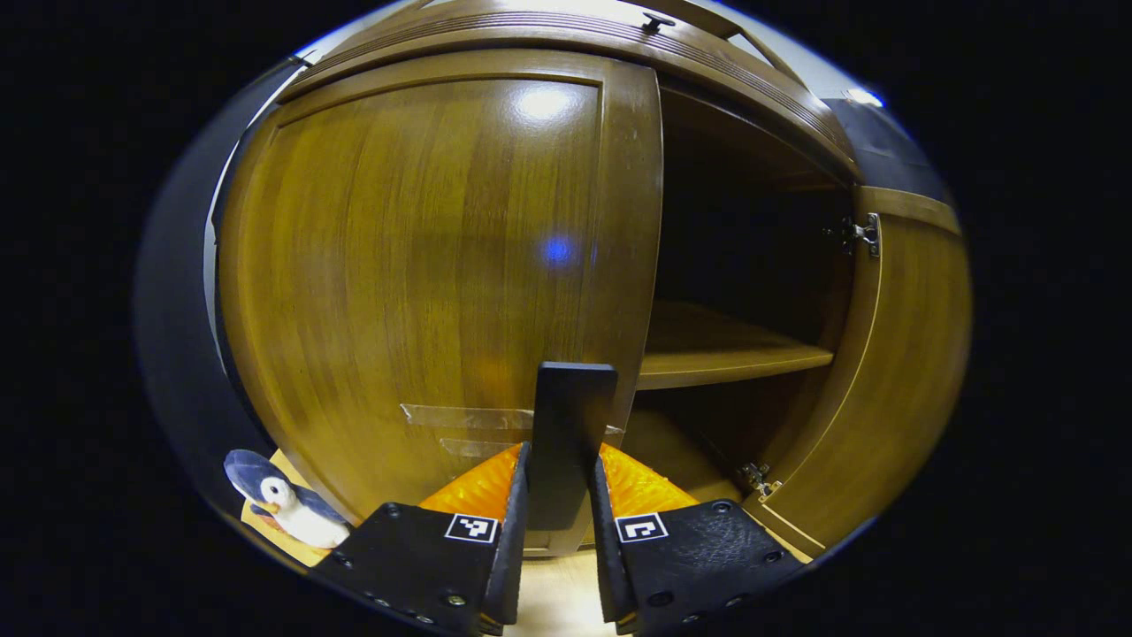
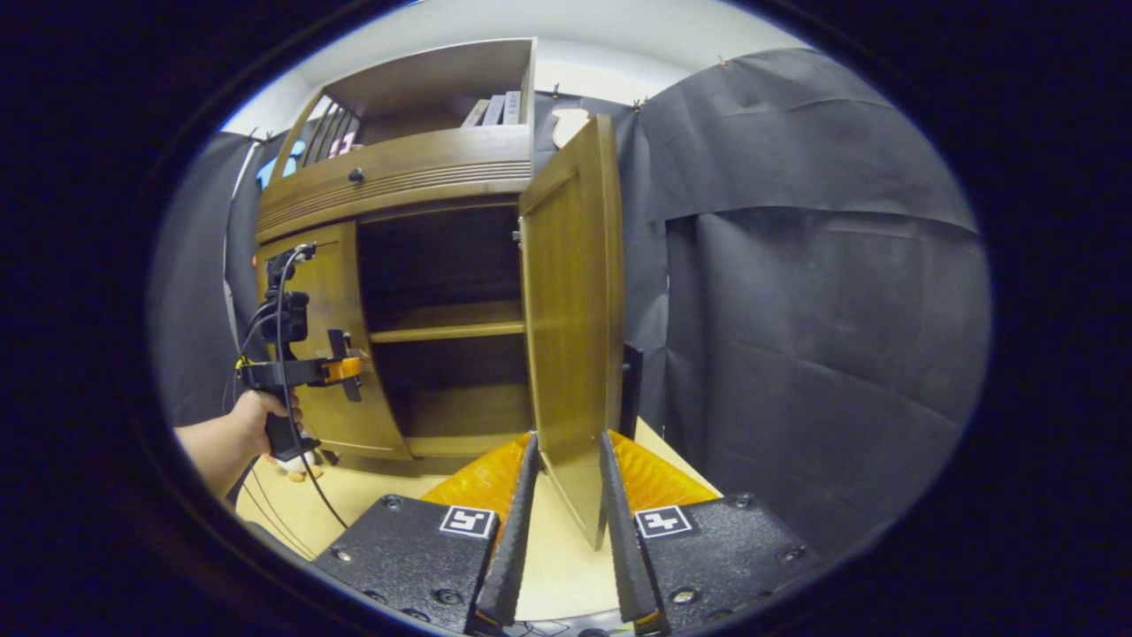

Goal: Open the right door of the double-door shoe cabinet with the right hand, and open the left door with the left hand.

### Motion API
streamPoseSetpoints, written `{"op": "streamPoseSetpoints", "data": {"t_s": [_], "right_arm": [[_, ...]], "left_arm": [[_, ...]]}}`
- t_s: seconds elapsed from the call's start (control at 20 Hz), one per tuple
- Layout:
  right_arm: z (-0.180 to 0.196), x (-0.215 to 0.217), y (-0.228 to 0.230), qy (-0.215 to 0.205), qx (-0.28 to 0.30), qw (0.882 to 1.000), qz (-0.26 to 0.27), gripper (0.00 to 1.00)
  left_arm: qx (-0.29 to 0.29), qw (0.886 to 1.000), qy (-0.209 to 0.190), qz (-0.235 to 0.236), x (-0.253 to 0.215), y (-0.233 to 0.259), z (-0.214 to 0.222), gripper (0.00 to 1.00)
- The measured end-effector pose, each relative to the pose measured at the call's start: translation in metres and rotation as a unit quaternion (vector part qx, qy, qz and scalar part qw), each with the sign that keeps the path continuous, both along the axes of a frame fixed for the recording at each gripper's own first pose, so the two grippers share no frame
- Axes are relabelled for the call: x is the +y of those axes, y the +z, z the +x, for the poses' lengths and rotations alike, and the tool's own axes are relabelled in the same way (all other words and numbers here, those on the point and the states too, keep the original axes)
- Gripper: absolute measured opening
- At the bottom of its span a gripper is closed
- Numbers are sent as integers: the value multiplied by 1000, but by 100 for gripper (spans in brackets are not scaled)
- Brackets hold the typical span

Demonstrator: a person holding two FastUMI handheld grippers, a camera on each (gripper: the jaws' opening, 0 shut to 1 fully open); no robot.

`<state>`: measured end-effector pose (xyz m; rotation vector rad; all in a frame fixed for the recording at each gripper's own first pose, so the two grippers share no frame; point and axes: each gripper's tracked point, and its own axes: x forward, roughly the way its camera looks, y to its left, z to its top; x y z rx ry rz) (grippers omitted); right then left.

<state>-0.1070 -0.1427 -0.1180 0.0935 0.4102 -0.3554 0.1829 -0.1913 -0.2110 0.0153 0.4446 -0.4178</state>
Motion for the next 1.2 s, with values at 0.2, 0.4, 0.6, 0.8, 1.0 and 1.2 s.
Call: {"op": "streamPoseSetpoints", "data": {"t_s": [0.2,0.4,0.6,0.8,1.0,1.2], "right_arm": [[11,13,1,26,-5,1000,-2,46],[18,19,0,46,-2,999,2,46],[24,24,-2,55,-3,998,5,46],[26,19,-6,55,0,998,6,46],[31,17,-10,53,4,998,16,46],[32,20,-13,60,4,998,18,46]], "left_arm": [[-8,1000,12,-7,10,3,-20,34],[-9,1000,11,0,16,6,-32,34],[-15,1000,18,9,18,7,-28,24],[-14,1000,24,3,18,6,-29,24],[-20,999,32,8,24,8,-35,24],[-25,999,38,11,32,10,-43,24]]}}
